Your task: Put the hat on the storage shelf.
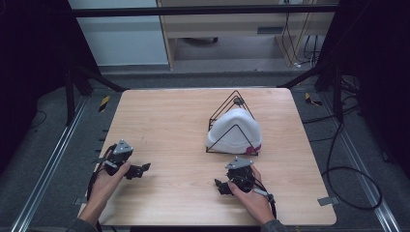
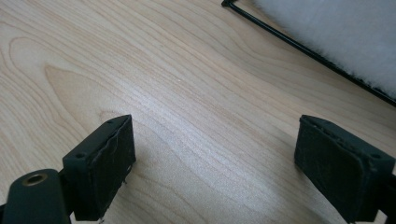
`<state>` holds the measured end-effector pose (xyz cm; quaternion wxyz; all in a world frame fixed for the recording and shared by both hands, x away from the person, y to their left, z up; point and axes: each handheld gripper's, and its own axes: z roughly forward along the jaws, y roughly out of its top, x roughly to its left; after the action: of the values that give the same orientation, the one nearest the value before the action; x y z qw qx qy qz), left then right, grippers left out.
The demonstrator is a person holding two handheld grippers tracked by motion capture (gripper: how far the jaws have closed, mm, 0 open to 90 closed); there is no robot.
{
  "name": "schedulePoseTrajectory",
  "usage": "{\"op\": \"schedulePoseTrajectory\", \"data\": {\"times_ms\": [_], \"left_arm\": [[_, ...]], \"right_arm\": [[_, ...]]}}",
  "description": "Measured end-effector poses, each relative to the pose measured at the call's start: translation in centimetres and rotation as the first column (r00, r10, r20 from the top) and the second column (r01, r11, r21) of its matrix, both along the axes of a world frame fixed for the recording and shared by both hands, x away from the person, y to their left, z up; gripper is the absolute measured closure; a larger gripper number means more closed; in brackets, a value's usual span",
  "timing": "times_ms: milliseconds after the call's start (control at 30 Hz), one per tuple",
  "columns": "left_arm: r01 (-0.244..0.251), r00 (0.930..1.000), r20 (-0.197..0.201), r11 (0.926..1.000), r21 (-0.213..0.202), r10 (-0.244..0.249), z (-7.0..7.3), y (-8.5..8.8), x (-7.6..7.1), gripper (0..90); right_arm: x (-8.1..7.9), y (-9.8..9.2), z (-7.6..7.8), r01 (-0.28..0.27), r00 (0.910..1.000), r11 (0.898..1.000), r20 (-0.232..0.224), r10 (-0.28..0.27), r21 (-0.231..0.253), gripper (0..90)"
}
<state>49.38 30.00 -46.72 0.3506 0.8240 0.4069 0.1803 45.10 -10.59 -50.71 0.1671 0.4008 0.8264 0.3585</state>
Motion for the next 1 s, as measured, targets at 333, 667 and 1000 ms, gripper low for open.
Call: {"op": "schedulePoseTrajectory", "data": {"times_ms": [333,667,1000], "left_arm": [[-0.038,0.9982,-0.048,0.999,-0.023,0.037,-1.9,0.5,1.2,5.2],[-0.074,0.9957,-0.059,0.9967,-0.034,0.072,-3.6,0.2,1.4,2.8],[-0.072,0.9974,-0.007,0.9972,0.02,0.072,-4.1,-0.1,1.0,0.0]], "right_arm": [[0.4,0.4,-0.5,0.017,0.9994,1.0,0.029,-0.017,-0.007,10.1],[0.3,0.5,-0.5,0.02,0.9994,1.0,0.028,-0.02,-0.004,10.0],[0.3,0.5,-0.5,0.02,0.9994,1.0,0.028,-0.02,-0.004,10.0]]}}
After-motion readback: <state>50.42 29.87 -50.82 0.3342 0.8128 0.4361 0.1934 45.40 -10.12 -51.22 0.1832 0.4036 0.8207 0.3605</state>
